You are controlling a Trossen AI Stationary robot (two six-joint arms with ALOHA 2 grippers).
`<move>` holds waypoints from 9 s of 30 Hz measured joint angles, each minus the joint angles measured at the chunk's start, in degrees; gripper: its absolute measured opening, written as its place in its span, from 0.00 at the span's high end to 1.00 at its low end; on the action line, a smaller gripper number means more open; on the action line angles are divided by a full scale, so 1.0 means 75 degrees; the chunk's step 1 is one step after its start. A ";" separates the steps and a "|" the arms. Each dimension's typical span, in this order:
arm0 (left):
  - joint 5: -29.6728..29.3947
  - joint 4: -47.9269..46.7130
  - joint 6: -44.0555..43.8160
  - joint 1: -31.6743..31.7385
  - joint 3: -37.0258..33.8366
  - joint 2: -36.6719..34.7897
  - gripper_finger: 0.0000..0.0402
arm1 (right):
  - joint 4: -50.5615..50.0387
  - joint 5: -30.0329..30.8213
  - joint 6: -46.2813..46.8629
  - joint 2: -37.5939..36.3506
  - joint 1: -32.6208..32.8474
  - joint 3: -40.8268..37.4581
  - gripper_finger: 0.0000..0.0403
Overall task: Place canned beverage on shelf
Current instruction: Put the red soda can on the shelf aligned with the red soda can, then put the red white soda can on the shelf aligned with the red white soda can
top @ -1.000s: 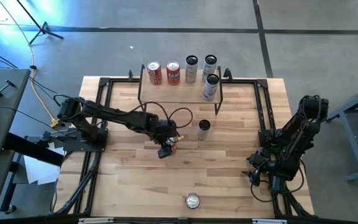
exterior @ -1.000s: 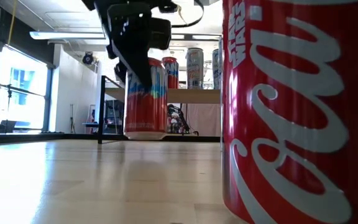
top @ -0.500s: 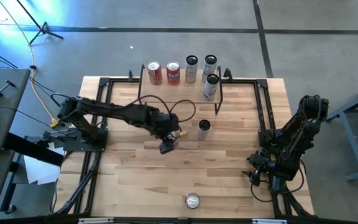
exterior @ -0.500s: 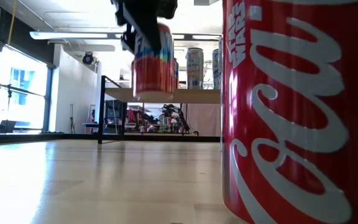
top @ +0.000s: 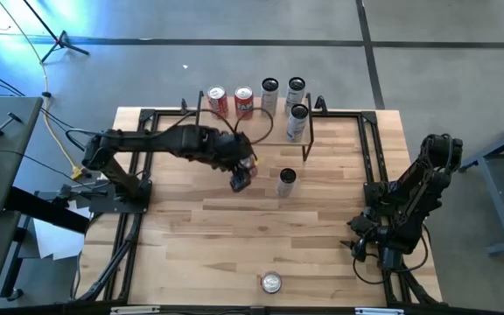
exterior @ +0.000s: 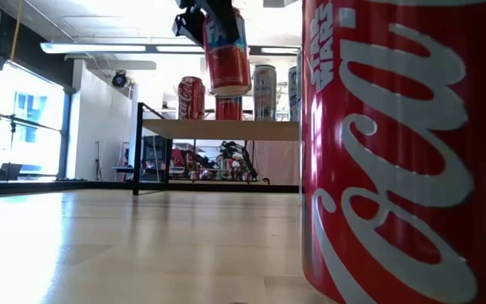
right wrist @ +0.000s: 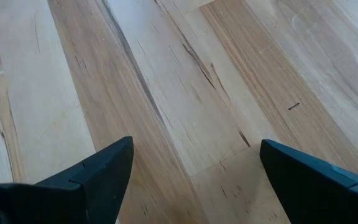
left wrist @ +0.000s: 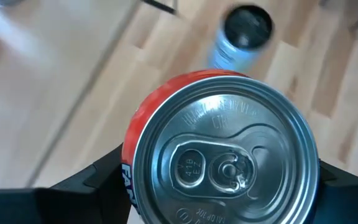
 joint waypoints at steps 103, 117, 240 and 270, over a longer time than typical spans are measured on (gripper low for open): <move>0.1730 0.0917 0.4117 0.3584 0.0011 0.0546 0.19 | 0.0000 0.0000 0.0001 0.0000 -0.0001 0.0003 0.16; 0.1976 0.0937 0.4194 0.3511 0.0012 0.0510 0.19 | 0.0000 0.0000 0.0000 -0.0002 0.0000 0.0000 0.16; -0.1767 0.5717 -0.1062 -0.5059 -0.0209 0.3704 0.07 | 0.0000 -0.0003 0.0002 -0.0003 0.0001 0.0003 0.16; -0.2185 0.5025 -0.2940 -0.4216 0.0176 0.3192 0.40 | -0.0003 -0.0003 0.0002 -0.0003 -0.0002 0.0003 0.16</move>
